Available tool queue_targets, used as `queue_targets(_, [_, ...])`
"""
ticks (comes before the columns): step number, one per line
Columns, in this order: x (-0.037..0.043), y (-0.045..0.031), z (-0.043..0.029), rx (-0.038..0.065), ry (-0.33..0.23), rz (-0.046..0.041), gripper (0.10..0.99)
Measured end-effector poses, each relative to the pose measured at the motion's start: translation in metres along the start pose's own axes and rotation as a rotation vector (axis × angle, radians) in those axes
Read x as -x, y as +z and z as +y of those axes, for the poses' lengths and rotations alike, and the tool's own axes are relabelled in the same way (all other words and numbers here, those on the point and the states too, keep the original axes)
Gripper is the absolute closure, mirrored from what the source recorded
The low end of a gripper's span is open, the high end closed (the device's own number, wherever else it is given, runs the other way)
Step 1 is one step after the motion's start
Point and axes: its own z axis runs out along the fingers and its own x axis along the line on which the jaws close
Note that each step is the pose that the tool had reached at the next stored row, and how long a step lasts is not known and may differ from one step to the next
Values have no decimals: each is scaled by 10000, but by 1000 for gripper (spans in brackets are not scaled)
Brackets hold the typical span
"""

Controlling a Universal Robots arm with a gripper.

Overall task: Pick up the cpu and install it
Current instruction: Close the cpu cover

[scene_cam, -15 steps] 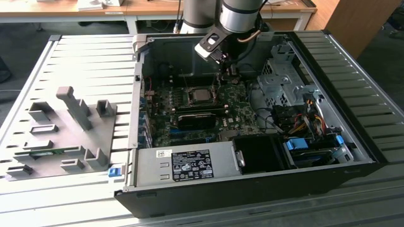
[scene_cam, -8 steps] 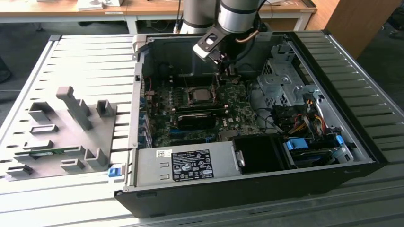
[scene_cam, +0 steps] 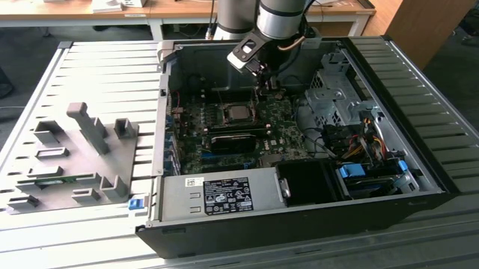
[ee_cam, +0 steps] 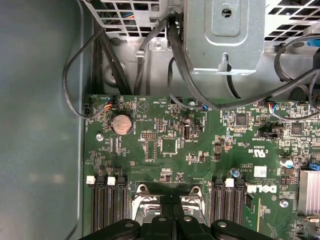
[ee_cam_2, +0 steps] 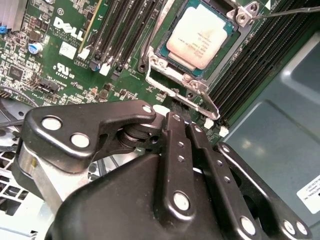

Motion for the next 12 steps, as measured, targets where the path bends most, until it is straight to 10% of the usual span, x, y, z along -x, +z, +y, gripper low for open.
queue_targets(12, [-1,10,-112,-1,0,-2,980])
